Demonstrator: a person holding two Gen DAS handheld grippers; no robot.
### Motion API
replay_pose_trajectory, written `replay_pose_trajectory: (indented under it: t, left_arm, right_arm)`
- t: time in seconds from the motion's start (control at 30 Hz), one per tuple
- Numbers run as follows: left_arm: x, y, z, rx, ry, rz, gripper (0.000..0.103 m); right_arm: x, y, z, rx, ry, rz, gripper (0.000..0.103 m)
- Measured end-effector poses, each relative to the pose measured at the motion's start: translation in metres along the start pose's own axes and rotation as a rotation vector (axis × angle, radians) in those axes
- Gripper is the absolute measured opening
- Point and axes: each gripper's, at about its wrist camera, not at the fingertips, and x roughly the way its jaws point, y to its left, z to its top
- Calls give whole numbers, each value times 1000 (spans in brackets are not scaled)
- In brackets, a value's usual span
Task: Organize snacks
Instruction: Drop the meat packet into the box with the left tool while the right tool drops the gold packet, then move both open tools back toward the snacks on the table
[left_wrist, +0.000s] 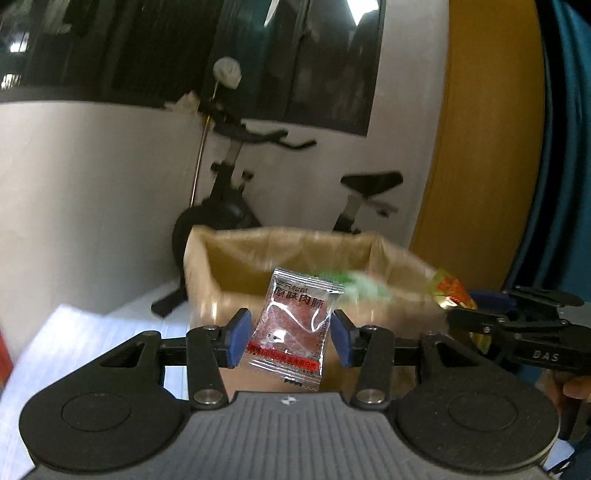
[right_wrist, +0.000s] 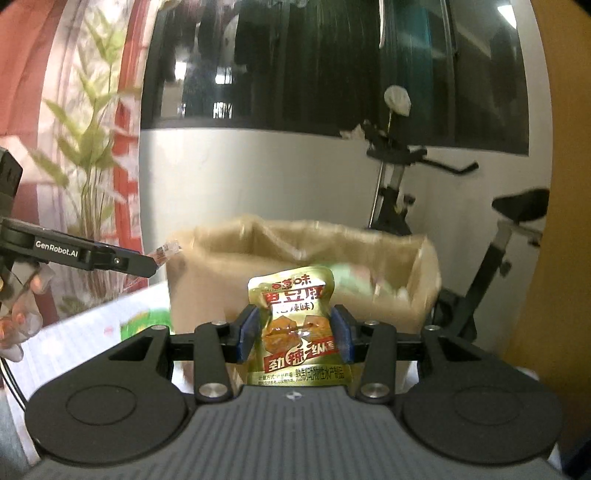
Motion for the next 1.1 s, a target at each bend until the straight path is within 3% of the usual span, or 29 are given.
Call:
replay_pose_trajectory:
  t: [0.27, 0.53, 0.6, 0.67, 0.8, 1.1]
  left_arm:
    - [54, 1, 38, 35, 31, 24, 50]
    - [77, 19, 43, 17, 70, 89, 52]
    - [76, 22, 42, 18, 78, 102, 68]
    - [73, 23, 39, 13, 76, 109, 78]
    - [66, 24, 36, 35, 80, 116, 82]
    - [24, 23, 18, 35, 95, 56, 88]
  right_arm:
    - [65, -31, 45, 52, 38, -56, 46]
    - [128, -15, 60, 37, 77, -4, 47]
    - [137, -7, 58, 16, 83, -10, 51]
    - [143, -3, 54, 12, 90, -14, 56]
    - [142, -3, 50, 40, 92, -5, 67]
    - [90, 3, 33, 68, 72, 46, 68]
